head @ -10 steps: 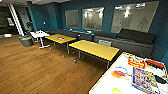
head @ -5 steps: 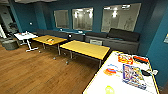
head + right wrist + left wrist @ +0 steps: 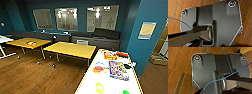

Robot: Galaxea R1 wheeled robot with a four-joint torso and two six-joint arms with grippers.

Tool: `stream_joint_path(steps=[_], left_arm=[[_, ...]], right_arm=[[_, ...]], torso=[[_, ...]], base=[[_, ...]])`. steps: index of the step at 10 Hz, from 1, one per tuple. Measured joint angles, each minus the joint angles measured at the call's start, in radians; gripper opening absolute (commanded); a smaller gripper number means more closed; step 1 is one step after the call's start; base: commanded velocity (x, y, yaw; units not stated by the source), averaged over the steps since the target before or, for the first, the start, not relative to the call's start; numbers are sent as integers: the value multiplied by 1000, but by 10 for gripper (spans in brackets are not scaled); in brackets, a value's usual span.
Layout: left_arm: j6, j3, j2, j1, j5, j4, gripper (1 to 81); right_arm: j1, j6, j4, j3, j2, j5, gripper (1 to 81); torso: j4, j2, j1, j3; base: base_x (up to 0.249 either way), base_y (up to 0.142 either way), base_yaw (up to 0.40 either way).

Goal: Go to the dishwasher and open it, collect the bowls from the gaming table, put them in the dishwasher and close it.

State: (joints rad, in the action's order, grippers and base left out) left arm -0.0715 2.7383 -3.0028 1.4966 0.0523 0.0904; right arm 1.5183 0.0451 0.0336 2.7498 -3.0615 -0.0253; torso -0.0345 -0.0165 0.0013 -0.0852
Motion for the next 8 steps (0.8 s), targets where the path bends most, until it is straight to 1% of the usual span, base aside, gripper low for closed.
stream_joint_path(steps=[6, 7, 8], left_arm=[[0, 0, 0, -3, -4, 0, 811], [0, 0, 0, -5, -3, 0, 811], [0, 0, 0, -9, 0, 0, 811]], right_arm=[[0, 0, 0, 0, 0, 0, 811], [0, 0, 0, 0, 1, 0, 811], [0, 0, 0, 0, 1, 1, 811]], torso=[[0, 0, 0, 0], [0, 0, 0, 0], [0, 0, 0, 0]], base=[[0, 0, -385], [0, 0, -133], [0, 0, 0]])
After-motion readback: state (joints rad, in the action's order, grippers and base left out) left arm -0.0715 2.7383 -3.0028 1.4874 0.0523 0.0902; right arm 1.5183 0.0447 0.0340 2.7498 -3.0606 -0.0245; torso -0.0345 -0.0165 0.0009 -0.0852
